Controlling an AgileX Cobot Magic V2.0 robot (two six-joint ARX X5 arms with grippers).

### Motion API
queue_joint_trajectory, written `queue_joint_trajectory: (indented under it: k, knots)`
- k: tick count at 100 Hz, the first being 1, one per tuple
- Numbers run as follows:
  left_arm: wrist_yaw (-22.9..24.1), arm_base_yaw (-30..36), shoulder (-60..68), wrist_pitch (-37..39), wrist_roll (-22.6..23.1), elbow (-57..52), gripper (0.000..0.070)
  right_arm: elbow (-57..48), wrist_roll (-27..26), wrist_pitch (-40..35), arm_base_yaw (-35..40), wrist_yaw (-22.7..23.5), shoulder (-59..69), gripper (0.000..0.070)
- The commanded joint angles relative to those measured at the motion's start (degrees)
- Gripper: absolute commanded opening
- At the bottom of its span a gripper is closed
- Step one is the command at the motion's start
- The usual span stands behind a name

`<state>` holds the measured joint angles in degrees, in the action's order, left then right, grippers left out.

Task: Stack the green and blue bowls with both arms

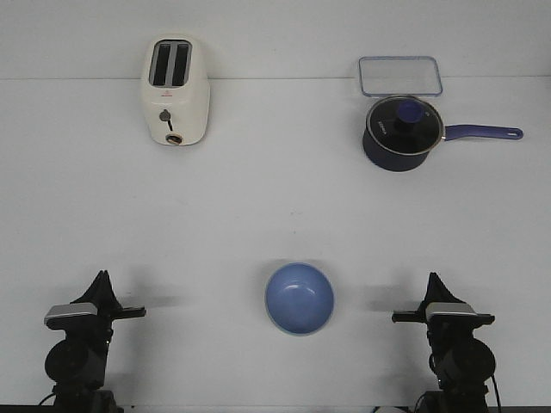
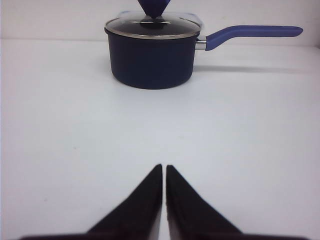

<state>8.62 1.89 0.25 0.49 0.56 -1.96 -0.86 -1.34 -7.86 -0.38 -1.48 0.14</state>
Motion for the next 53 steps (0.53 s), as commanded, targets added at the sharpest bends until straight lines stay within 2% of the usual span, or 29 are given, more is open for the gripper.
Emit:
queue_joint_trajectory:
  k: [1,53]
  knots:
    - [-0.1,0.0,-0.1,1.0,0.1,1.2,0.0015,0.1,-1.2,1.2,0.0,0.0,-0.1,0.0011]
    - [-0.1,0.0,-0.1,1.0,0.1,1.2,0.0015,0.1,-1.2,2.1,0.0,0.0,-0.1,0.001]
